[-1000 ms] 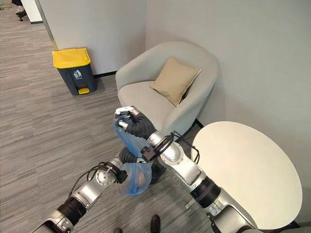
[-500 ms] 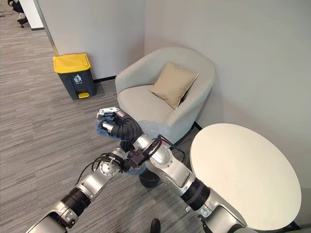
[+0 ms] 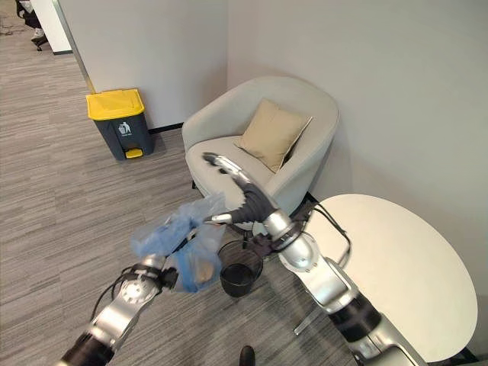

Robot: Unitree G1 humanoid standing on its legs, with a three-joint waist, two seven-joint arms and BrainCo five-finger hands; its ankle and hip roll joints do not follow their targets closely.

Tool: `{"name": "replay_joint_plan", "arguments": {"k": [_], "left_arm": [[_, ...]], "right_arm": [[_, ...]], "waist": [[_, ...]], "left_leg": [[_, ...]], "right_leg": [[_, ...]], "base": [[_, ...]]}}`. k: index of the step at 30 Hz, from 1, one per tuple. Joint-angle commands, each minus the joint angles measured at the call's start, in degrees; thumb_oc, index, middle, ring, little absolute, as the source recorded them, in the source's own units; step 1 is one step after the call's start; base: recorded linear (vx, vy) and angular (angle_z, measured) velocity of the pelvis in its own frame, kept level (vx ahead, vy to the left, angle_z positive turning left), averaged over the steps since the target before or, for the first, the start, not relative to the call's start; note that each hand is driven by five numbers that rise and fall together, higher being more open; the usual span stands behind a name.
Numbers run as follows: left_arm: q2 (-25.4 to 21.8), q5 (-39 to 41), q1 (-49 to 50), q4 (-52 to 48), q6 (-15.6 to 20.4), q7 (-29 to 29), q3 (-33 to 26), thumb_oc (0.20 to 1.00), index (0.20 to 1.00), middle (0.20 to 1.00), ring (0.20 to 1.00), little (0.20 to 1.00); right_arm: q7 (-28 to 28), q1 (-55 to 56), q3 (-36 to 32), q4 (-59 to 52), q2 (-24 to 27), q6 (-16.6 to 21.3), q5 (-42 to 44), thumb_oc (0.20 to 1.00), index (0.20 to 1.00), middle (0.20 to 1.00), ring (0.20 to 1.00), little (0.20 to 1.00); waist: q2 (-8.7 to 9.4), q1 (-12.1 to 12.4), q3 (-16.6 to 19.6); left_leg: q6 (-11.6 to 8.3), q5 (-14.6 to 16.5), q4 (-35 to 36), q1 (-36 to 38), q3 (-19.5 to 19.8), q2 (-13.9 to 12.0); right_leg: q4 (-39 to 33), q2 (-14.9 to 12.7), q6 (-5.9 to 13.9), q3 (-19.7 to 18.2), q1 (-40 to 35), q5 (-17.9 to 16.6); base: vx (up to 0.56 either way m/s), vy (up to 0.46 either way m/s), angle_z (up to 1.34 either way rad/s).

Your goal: Gather garbage on tea table into small bin, then transfer packed bag to large trash can.

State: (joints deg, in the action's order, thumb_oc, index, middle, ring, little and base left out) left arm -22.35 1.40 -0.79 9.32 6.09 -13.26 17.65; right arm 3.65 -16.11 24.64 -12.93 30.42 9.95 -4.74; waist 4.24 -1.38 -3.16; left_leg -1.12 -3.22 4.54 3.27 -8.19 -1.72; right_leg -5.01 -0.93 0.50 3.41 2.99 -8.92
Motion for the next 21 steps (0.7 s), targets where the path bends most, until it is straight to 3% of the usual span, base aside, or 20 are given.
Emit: {"name": "replay_joint_plan", "arguments": {"k": [1,3,6,9,13,17,18,19,20,21], "left_arm": [[-0.53,2.51,-3.83,-0.62,4.18,1.14,-3.30,0.200,0.200,0.200,0.200,0.200],[-2.78,7.26,2.60,1.40,4.57,6.55,-9.89,0.200,0.200,0.200,0.200,0.200],[-4.31,10.38,7.65,3.92,4.41,11.16,-15.05,0.200,0.200,0.200,0.200,0.200],[-3.19,12.29,12.70,10.14,3.06,14.15,-19.06,0.200,0.200,0.200,0.200,0.200],[-1.71,12.76,15.25,13.76,2.27,14.68,-21.17,0.200,0.200,0.200,0.200,0.200],[-1.14,13.82,13.49,17.54,2.08,13.44,-21.33,0.200,0.200,0.200,0.200,0.200],[-1.18,13.97,12.39,17.91,2.14,13.04,-20.89,0.200,0.200,0.200,0.200,0.200],[-1.04,14.28,10.51,18.08,2.38,12.54,-20.05,0.200,0.200,0.200,0.200,0.200],[-1.04,14.28,10.46,18.09,2.38,12.54,-20.05,0.200,0.200,0.200,0.200,0.200],[-0.81,14.30,9.46,17.42,2.59,12.38,-19.16,0.200,0.200,0.200,0.200,0.200]], "right_arm": [[0.69,1.56,-4.01,-0.52,-2.02,1.80,0.77,1.000,1.000,1.000,1.000,1.000],[-2.25,14.39,-12.57,9.15,-1.22,-0.33,4.98,1.000,1.000,1.000,1.000,1.000],[-4.52,22.65,-18.79,20.79,-2.76,-2.17,7.62,1.000,1.000,1.000,1.000,1.000],[-5.61,26.55,-21.56,31.83,-4.18,-3.32,7.17,1.000,1.000,1.000,1.000,1.000],[-5.73,27.22,-22.48,34.89,-4.93,-3.63,7.24,1.000,1.000,1.000,1.000,1.000],[-4.52,25.71,-22.56,35.78,-5.22,-3.52,8.07,1.000,1.000,1.000,1.000,1.000],[-3.91,25.15,-22.56,36.17,-5.21,-3.49,8.35,1.000,1.000,1.000,1.000,1.000],[-2.93,24.42,-22.64,36.34,-5.33,-3.71,8.82,1.000,1.000,1.000,1.000,1.000],[-2.92,24.37,-22.65,36.38,-5.32,-3.69,8.82,1.000,1.000,1.000,1.000,1.000],[-2.21,23.80,-22.22,36.64,-5.54,-3.72,8.89,1.000,1.000,1.000,1.000,1.000]], "waist": [[0.95,-0.73,0.97],[0.59,-1.27,0.70],[0.27,-1.55,0.23],[0.13,-1.27,-0.57],[0.21,-0.85,-1.40],[0.92,0.30,-5.40],[1.07,0.23,-6.03],[1.11,0.07,-6.60],[1.05,0.02,-6.53],[1.03,-0.43,-6.69]], "left_leg": [[-0.66,5.27,-0.98,-1.15,3.92,0.52],[-0.81,5.15,-1.26,-1.19,3.83,0.48],[-0.99,5.03,-1.60,-1.49,4.03,0.52],[-1.22,5.02,-2.53,-2.18,4.62,0.50],[-1.19,5.36,-4.09,-2.92,5.12,0.44],[-1.98,5.47,-9.85,-8.67,5.87,1.02],[-2.24,5.56,-11.47,-10.69,5.37,1.04],[-2.12,5.85,-13.01,-12.34,1.74,-0.11],[-2.13,5.96,-13.25,-12.58,1.80,-0.15],[-2.05,7.84,-14.87,-12.40,-2.68,-1.78]], "right_leg": [[1.99,-0.69,4.29,-0.03,-5.68,12.13],[2.18,-0.70,4.43,0.14,-5.75,12.32],[2.55,-0.70,4.40,0.68,-5.67,12.70],[3.07,-0.71,4.12,1.34,-5.57,13.18],[3.42,-0.68,3.81,1.71,-5.47,13.50],[4.85,-1.53,3.39,3.60,-3.41,13.53],[5.06,-2.04,3.35,4.72,-2.55,13.40],[5.30,-3.25,3.35,7.44,-1.30,13.15],[5.34,-3.21,3.34,7.49,-1.18,13.16],[4.99,-4.06,3.68,9.28,-1.31,13.49]], "base": [[0.00,0.000,0.00],[0.00,0.000,0.00],[-0.03,-0.025,0.12],[-0.05,-0.032,0.03],[-0.04,-0.022,0.04],[-0.17,-0.027,0.33],[-0.19,0.021,0.80],[-0.13,0.028,0.95],[-0.02,0.057,1.11],[0.10,0.079,0.95]]}}
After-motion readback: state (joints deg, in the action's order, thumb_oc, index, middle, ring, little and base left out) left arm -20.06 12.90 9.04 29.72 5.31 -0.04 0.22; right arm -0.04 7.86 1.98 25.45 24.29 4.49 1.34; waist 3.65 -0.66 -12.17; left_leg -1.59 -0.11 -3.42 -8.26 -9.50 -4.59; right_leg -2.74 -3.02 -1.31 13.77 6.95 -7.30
